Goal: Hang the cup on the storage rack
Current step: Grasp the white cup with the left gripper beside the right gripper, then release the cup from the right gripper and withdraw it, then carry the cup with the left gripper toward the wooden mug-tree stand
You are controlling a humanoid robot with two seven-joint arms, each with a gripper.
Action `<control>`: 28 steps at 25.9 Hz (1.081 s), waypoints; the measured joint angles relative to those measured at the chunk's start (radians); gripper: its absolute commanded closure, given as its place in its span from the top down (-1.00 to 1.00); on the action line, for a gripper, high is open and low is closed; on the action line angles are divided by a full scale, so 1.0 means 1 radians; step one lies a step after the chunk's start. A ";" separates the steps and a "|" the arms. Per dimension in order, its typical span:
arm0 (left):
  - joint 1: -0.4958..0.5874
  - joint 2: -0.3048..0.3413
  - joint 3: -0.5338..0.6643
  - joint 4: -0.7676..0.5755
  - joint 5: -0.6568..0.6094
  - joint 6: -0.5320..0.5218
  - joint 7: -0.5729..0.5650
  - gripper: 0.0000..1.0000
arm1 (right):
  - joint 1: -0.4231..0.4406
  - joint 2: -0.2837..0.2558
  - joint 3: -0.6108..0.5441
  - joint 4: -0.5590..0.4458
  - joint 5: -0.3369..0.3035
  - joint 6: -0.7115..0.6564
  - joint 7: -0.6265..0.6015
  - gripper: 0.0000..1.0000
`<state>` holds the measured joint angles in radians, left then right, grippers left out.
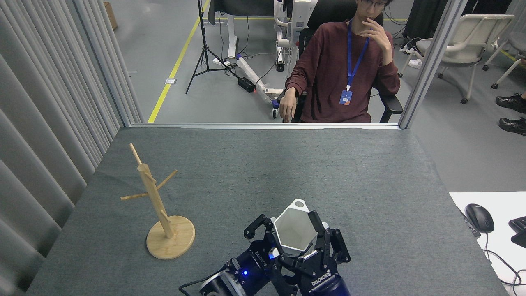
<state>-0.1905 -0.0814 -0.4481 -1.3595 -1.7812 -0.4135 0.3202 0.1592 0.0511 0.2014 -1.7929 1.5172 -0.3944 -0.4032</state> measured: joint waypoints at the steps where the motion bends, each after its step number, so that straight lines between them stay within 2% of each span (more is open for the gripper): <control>1: 0.000 0.000 0.000 0.001 -0.001 0.000 0.002 -0.11 | -0.009 0.003 -0.012 -0.001 -0.026 -0.002 -0.003 0.98; 4: 0.000 0.001 0.000 0.001 -0.008 0.002 0.007 -0.10 | -0.052 0.012 -0.124 0.006 -0.140 0.068 -0.006 0.98; 7: 0.002 0.001 0.001 -0.004 -0.015 0.002 0.008 -0.10 | -0.102 0.009 -0.284 0.057 -0.263 0.184 0.060 0.98; 10: 0.007 0.002 0.002 -0.009 -0.017 0.002 0.008 -0.10 | -0.112 -0.032 -0.414 0.115 -0.308 0.258 0.139 0.98; 12: 0.010 0.004 0.003 -0.011 -0.018 0.002 0.008 -0.09 | -0.068 -0.097 -0.453 0.137 -0.288 0.268 0.170 0.98; 14: 0.012 0.006 0.011 -0.013 -0.018 0.004 0.008 -0.09 | 0.014 -0.156 -0.459 0.150 -0.250 0.245 0.185 0.98; 16: 0.017 0.010 0.032 -0.021 -0.017 0.006 0.008 -0.09 | 0.075 -0.187 -0.455 0.156 -0.215 0.201 0.187 0.98; 21: 0.078 0.036 0.147 -0.092 -0.016 -0.003 0.008 -0.09 | 0.166 -0.206 -0.449 0.159 -0.158 0.135 0.136 0.98; 25: 0.168 0.080 0.291 -0.198 -0.010 -0.034 0.010 -0.11 | 0.186 -0.208 -0.449 0.161 -0.107 0.124 0.123 0.98; 28: 0.241 0.103 0.397 -0.285 -0.006 -0.076 0.027 -0.11 | 0.189 -0.210 -0.448 0.162 -0.094 0.122 0.120 0.98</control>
<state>0.0502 0.0212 -0.0515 -1.6449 -1.7874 -0.4896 0.3471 0.3485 -0.1594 -0.2470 -1.6314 1.4233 -0.2728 -0.2828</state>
